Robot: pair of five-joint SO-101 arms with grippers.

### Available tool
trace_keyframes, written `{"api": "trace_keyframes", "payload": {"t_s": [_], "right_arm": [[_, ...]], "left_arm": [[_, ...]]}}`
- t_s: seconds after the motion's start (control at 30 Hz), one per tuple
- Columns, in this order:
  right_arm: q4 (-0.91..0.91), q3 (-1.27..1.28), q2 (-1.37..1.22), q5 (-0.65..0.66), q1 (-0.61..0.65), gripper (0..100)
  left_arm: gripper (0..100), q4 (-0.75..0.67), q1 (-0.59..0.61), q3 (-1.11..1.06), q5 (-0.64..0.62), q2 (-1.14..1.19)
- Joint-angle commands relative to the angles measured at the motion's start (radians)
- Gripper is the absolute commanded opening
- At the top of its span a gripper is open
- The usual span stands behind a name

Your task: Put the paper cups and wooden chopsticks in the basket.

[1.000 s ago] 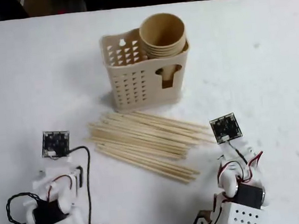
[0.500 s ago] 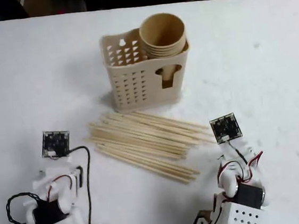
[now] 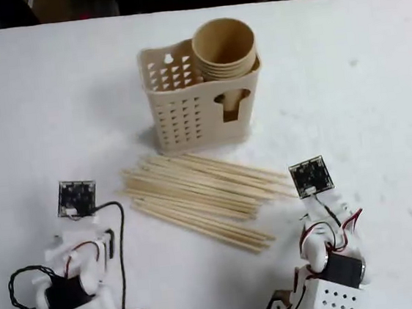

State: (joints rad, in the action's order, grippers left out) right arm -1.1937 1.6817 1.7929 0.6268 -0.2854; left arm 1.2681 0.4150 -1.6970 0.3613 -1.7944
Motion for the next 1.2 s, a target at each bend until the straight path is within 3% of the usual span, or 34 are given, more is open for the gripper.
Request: {"api": "trace_keyframes", "payload": {"t_s": [0.0, 0.7, 0.9, 1.17], "right_arm": [[0.01, 0.009, 0.004, 0.003, 0.01, 1.9], [0.004, 0.009, 0.008, 0.011, 0.062, 2.1], [0.2, 0.008, 0.005, 0.011, 0.082, 2.1], [0.027, -0.307, -0.002, 0.011, 0.079, 2.1]], "left_arm": [[22, 0.002, 0.007, 0.003, 0.005, -0.005], [22, 0.002, 0.007, 0.003, 0.005, -0.005], [22, 0.002, 0.007, 0.003, 0.005, -0.005], [22, 0.002, 0.007, 0.003, 0.005, -0.005]]}}
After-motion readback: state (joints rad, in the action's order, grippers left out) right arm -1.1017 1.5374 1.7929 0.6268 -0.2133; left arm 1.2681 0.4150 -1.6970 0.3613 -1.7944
